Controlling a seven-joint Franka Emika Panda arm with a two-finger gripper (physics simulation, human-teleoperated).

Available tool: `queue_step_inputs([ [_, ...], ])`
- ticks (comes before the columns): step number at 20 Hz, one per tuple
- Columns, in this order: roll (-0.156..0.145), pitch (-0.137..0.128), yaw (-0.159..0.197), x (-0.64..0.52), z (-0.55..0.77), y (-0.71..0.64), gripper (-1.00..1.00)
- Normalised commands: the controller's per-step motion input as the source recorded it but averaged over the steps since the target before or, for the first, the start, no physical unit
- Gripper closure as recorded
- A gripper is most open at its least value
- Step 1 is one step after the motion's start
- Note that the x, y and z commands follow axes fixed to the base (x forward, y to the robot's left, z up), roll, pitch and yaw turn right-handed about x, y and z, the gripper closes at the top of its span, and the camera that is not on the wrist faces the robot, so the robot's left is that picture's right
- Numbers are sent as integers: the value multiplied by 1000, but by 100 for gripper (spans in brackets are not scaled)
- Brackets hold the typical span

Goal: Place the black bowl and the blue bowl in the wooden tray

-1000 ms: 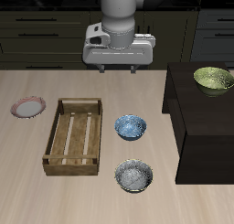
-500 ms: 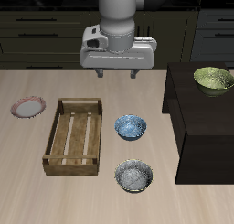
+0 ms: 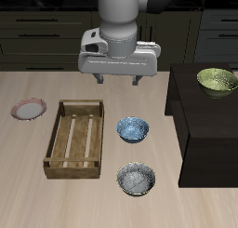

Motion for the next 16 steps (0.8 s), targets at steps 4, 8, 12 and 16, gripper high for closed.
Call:
queue_step_inputs([
  [4,-17,-4,-11,271,84,10,-100],
  [8,21,6,20,236,-22,98,-100],
  [12,-2,-26,37,232,21,58,-100],
  [16,-9,16,42,343,-19,-25,-100],
])
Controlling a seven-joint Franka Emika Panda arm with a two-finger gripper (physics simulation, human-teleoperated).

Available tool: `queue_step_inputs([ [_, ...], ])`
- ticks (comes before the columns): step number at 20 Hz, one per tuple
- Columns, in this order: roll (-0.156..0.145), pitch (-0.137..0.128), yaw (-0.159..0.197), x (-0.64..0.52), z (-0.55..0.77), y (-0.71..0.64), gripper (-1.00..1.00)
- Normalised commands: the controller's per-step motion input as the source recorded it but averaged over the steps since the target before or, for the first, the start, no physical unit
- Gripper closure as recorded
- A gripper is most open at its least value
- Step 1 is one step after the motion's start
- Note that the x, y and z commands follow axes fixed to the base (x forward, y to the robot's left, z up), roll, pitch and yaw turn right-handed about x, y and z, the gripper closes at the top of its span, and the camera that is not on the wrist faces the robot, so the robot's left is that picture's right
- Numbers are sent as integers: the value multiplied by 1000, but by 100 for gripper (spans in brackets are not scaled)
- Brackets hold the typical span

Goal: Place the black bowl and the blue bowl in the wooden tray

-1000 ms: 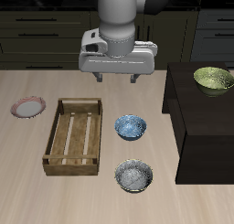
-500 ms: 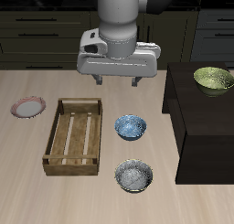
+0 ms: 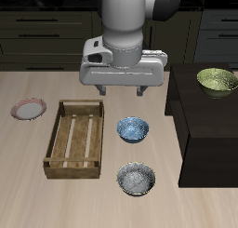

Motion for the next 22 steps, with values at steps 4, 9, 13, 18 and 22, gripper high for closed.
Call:
queue_step_inputs([
  [4,2,-2,39,252,77,-48,-100],
  [9,-57,-27,29,268,28,-94,-100],
  [13,-7,9,47,358,-78,11,-100],
  [18,27,25,30,274,-111,79,-100],
  [22,-10,21,-2,348,-88,18,-100],
])
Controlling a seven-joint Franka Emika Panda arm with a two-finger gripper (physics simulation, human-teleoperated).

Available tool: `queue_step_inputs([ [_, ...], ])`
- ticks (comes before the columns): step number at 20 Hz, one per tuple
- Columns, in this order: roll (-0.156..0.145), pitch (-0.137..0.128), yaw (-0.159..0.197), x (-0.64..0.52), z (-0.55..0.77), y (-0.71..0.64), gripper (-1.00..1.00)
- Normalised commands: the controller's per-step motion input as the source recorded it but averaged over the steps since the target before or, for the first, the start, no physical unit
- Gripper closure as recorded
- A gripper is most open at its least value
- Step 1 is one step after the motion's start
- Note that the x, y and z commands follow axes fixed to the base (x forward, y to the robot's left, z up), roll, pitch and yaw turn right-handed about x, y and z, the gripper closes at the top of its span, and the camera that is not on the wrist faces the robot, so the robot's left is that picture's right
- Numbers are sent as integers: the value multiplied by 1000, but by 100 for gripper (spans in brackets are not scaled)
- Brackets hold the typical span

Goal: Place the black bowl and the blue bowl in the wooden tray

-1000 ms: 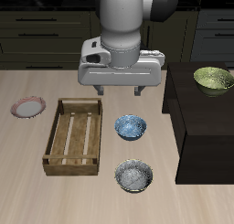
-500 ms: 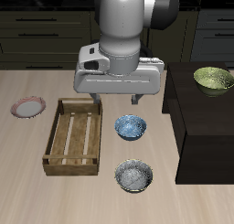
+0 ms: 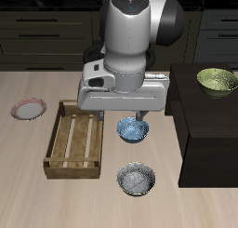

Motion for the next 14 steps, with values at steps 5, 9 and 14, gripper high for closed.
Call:
queue_step_inputs([
  [5,-13,-22,27,211,6,17,-100],
  [9,-25,1,20,193,-29,-12,-100],
  [14,-4,28,1,168,-168,-15,-100],
])
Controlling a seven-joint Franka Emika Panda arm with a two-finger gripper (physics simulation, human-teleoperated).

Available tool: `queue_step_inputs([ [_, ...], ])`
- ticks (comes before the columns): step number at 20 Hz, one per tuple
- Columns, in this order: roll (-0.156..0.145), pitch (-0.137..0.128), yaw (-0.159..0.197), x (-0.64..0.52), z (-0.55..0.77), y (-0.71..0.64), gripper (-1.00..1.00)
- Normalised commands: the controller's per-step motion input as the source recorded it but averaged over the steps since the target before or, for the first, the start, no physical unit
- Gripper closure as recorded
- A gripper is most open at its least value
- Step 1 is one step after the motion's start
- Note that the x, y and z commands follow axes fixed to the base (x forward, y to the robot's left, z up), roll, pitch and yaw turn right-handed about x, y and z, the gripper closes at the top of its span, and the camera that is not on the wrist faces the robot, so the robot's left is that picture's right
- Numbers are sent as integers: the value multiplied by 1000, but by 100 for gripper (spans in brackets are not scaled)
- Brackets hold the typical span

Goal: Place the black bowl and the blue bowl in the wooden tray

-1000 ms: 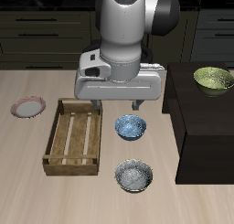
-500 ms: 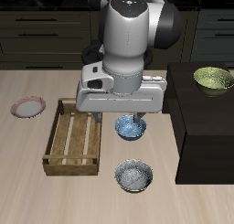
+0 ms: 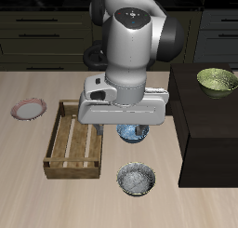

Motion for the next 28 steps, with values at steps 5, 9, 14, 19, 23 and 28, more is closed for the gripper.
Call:
queue_step_inputs([
  [5,-31,19,6,178,-255,-93,-100],
  [9,-27,24,35,168,-308,-87,-100],
  [14,4,33,-11,66,-207,13,-100],
  [19,-3,18,23,94,-200,52,-100],
  [23,3,0,43,86,-116,61,-100],
  [28,-13,27,-4,58,-192,23,-100],
])
